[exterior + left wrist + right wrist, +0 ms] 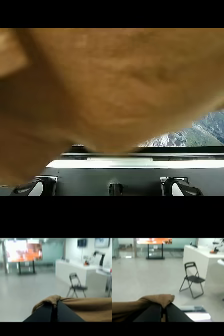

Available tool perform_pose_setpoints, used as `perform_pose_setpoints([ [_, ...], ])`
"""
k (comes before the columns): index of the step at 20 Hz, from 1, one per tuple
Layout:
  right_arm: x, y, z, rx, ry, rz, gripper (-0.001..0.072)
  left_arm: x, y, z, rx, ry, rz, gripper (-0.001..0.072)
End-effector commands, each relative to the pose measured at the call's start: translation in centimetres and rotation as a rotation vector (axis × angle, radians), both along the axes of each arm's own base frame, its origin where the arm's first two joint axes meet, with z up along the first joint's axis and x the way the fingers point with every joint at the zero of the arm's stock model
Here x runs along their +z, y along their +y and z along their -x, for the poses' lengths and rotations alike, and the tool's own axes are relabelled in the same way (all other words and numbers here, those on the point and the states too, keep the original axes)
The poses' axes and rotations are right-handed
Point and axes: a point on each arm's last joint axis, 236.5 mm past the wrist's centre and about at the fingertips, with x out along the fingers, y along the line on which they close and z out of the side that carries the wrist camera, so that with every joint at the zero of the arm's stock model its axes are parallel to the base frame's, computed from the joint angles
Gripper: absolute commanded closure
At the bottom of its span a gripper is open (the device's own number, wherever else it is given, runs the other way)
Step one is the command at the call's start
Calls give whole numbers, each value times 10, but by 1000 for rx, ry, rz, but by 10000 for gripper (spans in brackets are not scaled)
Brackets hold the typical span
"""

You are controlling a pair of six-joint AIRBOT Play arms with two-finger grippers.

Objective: Fold the clothes and pants, and hang the long-sleeved shirts on hangers.

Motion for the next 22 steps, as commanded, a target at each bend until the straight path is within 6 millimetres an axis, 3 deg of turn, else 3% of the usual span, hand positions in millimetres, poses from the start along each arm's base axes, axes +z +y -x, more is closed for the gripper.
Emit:
perform_pose_setpoints([
  [1, -136, -9, -61, 41, 513, -103, 664, -119, 14, -77, -15, 436, -8, 689],
  [3, -268, -11, -98, 96, 935, -212, 665, -224, 14, -130, -66, 725, 28, 689],
  [5, -378, -7, -126, 122, 1172, -261, 665, -335, 3, -162, -119, 973, 48, 689],
  [6, -423, -2, -139, 125, 1235, -262, 665, -387, -5, -172, -133, 1079, 69, 689],
  [8, -498, 10, -170, 107, 1286, -259, 664, -485, -15, -192, -116, 1234, 116, 688],
  [10, -544, 19, -204, 50, 1284, -350, 663, -547, -17, -215, -77, 1300, 147, 688],
  [12, -564, 26, -240, 35, 1185, -449, 663, -575, -16, -245, -40, 1289, 219, 687],
  [13, -562, 23, -258, 20, 1110, -474, 663, -579, -13, -261, -18, 1260, 257, 687],
  [17, -517, -2, -319, -40, 775, -522, 663, -551, 7, -324, 79, 1044, 348, 687],
  [19, -513, -6, -328, -44, 724, -519, 663, -536, 12, -340, 116, 956, 355, 687],
  [22, -550, -3, -321, -55, 821, -531, 663, -549, 2, -344, 116, 957, 346, 687],
])
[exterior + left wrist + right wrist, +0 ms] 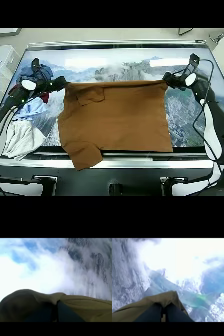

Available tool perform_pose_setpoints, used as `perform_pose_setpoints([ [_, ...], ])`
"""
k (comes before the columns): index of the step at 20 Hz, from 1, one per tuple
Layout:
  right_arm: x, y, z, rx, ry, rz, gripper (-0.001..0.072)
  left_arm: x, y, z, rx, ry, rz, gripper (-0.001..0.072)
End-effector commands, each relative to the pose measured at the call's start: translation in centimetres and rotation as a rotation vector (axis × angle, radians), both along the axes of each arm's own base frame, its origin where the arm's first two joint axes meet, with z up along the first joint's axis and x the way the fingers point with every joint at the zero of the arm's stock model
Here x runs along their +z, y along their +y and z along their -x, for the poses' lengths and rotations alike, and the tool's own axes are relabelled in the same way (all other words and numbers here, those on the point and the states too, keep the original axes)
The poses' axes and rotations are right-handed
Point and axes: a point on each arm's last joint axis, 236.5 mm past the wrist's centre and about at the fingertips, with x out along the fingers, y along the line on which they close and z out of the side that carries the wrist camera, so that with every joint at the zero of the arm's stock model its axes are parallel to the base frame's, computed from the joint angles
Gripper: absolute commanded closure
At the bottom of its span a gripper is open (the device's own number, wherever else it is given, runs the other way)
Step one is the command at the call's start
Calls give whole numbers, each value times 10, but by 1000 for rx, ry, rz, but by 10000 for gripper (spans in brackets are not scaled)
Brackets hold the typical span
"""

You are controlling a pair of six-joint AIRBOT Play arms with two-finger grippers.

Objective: Fold the clothes and pants, and hang the long-sleeved shirts on hangers.

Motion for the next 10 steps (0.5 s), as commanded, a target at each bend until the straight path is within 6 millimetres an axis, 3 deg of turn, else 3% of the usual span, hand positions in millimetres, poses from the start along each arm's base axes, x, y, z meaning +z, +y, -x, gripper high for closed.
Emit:
perform_pose_setpoints([
  [1, -32, 1, -1, -17, 49, -23, 663, -16, -7, -14, 25, -20, -7, 687],
  [3, -51, 6, 10, -8, 124, -48, 663, -38, -21, -6, -15, 42, 0, 687],
  [6, -34, -5, 28, 12, 220, -56, 662, -20, -18, 8, -65, 82, 23, 687],
  [8, -25, -12, 62, 76, 358, -57, 662, -12, -12, 43, -165, 199, 30, 687],
  [10, -34, -4, 119, 177, 582, -69, 662, -32, -9, 94, -277, 398, 31, 687],
])
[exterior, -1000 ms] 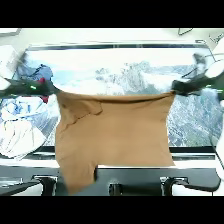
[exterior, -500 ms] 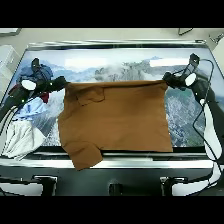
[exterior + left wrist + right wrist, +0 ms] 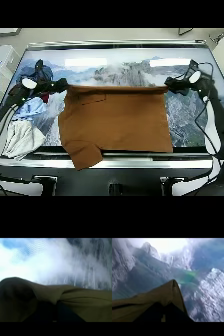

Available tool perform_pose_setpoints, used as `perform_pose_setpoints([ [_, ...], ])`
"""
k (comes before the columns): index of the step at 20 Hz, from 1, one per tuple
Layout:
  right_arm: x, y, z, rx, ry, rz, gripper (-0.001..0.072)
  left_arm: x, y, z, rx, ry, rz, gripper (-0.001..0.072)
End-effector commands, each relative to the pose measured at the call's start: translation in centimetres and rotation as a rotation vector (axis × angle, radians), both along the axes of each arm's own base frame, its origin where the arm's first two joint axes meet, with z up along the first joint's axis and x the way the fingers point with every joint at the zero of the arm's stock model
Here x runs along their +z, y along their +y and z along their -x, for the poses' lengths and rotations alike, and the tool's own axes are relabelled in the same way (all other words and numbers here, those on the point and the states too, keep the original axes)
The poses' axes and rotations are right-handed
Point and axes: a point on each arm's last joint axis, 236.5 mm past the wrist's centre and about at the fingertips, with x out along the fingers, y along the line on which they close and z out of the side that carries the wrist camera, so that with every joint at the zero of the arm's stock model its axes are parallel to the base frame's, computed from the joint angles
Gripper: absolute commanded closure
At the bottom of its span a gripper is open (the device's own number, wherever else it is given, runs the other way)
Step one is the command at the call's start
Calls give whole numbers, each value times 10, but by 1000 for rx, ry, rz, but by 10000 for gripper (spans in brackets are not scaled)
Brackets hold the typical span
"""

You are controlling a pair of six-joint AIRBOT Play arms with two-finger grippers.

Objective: Fold the clothes and pants, and hang the long-sleeved shirts on hangers.

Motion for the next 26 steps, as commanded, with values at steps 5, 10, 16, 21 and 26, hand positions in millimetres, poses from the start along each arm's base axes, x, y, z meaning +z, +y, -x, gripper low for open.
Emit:
perform_pose_setpoints([
  [5, -58, 20, 141, 189, 537, -65, 662, -79, -2, 141, -198, 527, 19, 688],
  [10, -62, 13, 140, 183, 530, -34, 662, -86, -1, 148, -196, 549, 20, 687],
  [16, -60, 4, 142, 186, 536, 6, 661, -76, 13, 140, -175, 528, 27, 688],
  [21, -59, 6, 151, 193, 573, -7, 660, -88, 12, 144, -178, 560, 33, 687],
  [26, -55, 23, 164, 212, 628, -84, 542, -94, 9, 147, -175, 592, 43, 564],
])
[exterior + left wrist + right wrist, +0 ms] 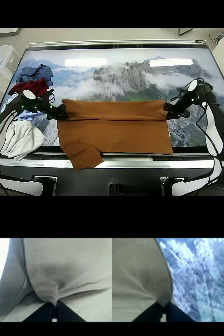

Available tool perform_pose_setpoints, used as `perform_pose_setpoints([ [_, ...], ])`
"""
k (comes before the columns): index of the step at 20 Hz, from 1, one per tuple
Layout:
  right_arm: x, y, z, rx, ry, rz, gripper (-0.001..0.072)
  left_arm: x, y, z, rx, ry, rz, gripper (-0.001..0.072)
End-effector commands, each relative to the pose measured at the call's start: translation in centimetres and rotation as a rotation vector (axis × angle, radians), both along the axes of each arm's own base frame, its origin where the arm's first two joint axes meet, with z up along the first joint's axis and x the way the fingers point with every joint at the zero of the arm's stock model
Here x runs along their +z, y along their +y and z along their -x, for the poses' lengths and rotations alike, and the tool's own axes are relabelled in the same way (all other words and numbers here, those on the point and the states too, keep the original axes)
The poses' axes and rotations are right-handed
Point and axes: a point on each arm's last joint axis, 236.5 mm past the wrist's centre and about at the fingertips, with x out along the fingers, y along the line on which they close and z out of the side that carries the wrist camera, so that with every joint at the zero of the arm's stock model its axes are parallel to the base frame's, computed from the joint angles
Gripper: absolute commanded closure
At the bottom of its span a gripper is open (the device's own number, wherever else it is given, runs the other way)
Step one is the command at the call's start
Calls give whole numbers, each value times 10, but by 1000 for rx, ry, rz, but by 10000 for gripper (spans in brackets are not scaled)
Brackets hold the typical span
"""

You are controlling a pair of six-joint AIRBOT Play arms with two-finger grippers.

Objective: Fold the clothes and pants, and hang the long-sleeved shirts on hangers.

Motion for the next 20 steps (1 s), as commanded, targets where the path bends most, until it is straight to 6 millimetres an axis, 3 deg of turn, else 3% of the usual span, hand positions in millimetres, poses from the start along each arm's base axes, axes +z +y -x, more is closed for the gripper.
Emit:
perform_pose_setpoints([
  [1, 7, 8, 11, 26, 41, -48, 352, 4, 1, 5, -1, 35, 17, 336],
  [2, 17, 2, 16, 28, 51, -46, 209, 13, 6, 8, -11, 54, 32, 174],
  [4, 45, -20, 22, -21, 26, -48, 143, 40, 22, 15, -32, 65, 60, 169],
  [7, 71, -54, 55, -140, 50, -58, 126, 65, 41, 45, -26, 71, 82, 171],
  [9, 68, -58, 82, -175, 78, -73, 126, 49, 32, 88, -33, 107, 99, 172],
  [12, 53, -43, 115, -149, 122, -100, 126, 5, 9, 166, -26, 194, 120, 192],
  [14, 45, -37, 128, -151, 152, -112, 127, -4, -7, 201, -55, 223, 166, 192],
  [17, 42, -36, 131, -152, 165, -117, 129, -9, -20, 222, -43, 259, 208, 196],
  [20, 42, -36, 131, -153, 161, -115, 130, -13, -26, 220, -9, 251, 223, 214],
])
